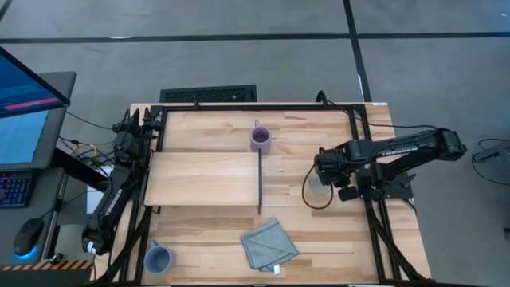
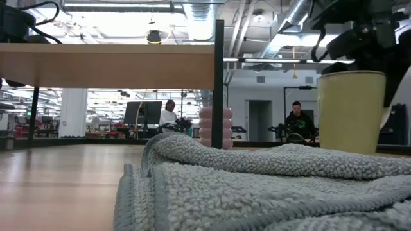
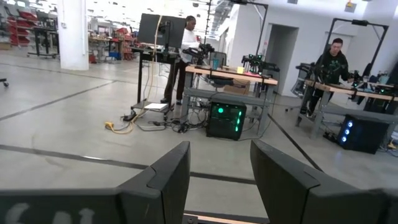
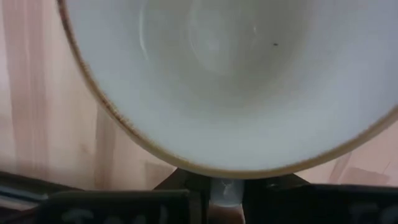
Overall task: Stack small to large cups/mugs on shelf
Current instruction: Put the white mug on the shelf
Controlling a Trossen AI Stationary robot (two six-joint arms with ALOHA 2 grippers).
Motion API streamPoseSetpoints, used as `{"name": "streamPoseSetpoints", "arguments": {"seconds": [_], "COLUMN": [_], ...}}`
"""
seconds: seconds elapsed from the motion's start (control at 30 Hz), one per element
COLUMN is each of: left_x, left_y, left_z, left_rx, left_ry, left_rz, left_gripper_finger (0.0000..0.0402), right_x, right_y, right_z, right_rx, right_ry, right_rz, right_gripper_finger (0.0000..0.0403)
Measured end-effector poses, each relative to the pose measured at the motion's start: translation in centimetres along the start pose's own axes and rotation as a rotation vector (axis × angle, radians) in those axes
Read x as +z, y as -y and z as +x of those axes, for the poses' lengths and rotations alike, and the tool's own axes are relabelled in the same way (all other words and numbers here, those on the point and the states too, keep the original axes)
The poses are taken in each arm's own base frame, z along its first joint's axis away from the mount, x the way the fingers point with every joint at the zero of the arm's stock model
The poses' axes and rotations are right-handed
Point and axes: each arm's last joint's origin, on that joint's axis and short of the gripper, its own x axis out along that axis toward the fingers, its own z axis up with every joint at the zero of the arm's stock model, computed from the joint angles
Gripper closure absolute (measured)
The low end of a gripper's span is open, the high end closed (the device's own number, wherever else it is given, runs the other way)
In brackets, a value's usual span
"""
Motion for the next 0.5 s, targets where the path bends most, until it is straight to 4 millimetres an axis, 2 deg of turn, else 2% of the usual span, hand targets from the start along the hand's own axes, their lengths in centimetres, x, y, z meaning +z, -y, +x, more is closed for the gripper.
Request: {"name": "streamPoseSetpoints", "arguments": {"seconds": [0.5], "left_x": [0.0], "left_y": [0.0], "left_z": [0.0], "left_rx": [0.0], "left_ry": [0.0], "left_rz": [-0.093], "left_gripper_finger": [0.0242], "right_x": [1.7], "right_y": [0.1], "right_z": [-3.2], "right_rx": [-0.006], "right_ry": [0.114], "right_rz": [0.275], "right_gripper_finger": [0.0332]}}
